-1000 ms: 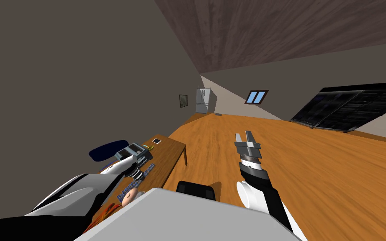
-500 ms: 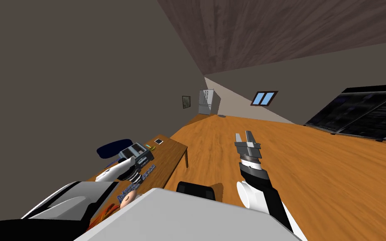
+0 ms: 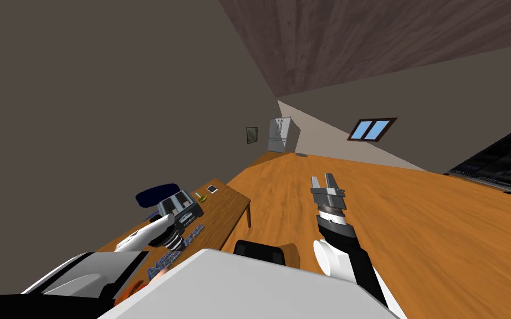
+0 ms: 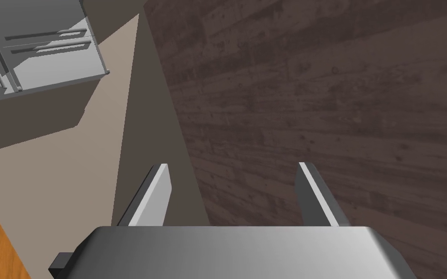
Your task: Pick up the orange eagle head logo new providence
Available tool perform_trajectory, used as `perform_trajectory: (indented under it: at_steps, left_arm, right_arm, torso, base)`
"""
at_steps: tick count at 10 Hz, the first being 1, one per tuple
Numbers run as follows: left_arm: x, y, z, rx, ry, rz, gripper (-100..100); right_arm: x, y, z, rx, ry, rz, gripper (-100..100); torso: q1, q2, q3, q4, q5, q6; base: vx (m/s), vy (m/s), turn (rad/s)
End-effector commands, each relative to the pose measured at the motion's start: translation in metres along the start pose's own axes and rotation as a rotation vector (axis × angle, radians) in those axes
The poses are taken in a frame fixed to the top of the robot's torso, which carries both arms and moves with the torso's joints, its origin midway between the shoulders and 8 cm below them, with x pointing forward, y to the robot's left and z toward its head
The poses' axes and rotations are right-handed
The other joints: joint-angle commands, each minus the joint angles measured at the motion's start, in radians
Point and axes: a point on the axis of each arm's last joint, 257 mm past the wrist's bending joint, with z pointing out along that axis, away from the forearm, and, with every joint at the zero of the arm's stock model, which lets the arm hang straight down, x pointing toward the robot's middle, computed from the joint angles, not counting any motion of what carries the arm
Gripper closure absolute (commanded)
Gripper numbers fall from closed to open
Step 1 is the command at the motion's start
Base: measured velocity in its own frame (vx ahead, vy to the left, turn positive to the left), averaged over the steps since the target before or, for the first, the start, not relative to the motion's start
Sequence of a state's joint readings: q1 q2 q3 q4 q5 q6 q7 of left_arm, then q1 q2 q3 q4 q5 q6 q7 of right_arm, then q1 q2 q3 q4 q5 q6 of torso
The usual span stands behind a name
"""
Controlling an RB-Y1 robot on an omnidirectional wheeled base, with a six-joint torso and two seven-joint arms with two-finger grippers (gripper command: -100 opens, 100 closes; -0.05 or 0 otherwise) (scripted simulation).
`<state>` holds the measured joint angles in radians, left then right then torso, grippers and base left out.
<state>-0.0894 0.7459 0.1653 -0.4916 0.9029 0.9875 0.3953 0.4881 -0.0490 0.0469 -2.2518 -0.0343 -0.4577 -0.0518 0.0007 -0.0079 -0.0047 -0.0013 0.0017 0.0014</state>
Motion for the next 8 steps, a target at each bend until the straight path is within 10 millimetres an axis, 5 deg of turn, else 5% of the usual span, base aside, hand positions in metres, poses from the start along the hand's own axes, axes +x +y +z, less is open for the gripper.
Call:
perform_trajectory:
  at_steps: [1, 4, 8]
  left_arm:
    - [-0.011, 0.005, 0.003, -0.002, -0.001, 0.031, -100]
    - [-0.030, 0.012, 0.007, -0.001, 0.002, 0.099, -100]
    - [-0.051, 0.020, 0.010, -0.002, 0.001, 0.164, -100]
  right_arm:
    - [0.000, 0.000, 0.000, 0.000, 0.000, 0.000, 0]
    - [0.000, 0.000, 0.000, 0.000, 0.000, 0.000, 0]
    - [0.000, 0.000, 0.000, 0.000, 0.000, 0.000, 0]
  torso:
    - [0.000, 0.000, 0.000, 0.000, 0.000, 0.000]
    - [-0.001, -0.010, -0.006, -0.002, 0.000, -0.001]
    - [0.003, -0.005, -0.002, -0.001, 0.001, -0.001]
  base:
    - [0.083, -0.031, 0.196]
    - [0.236, -0.056, 0.259]
    - [0.150, -0.025, 0.165]
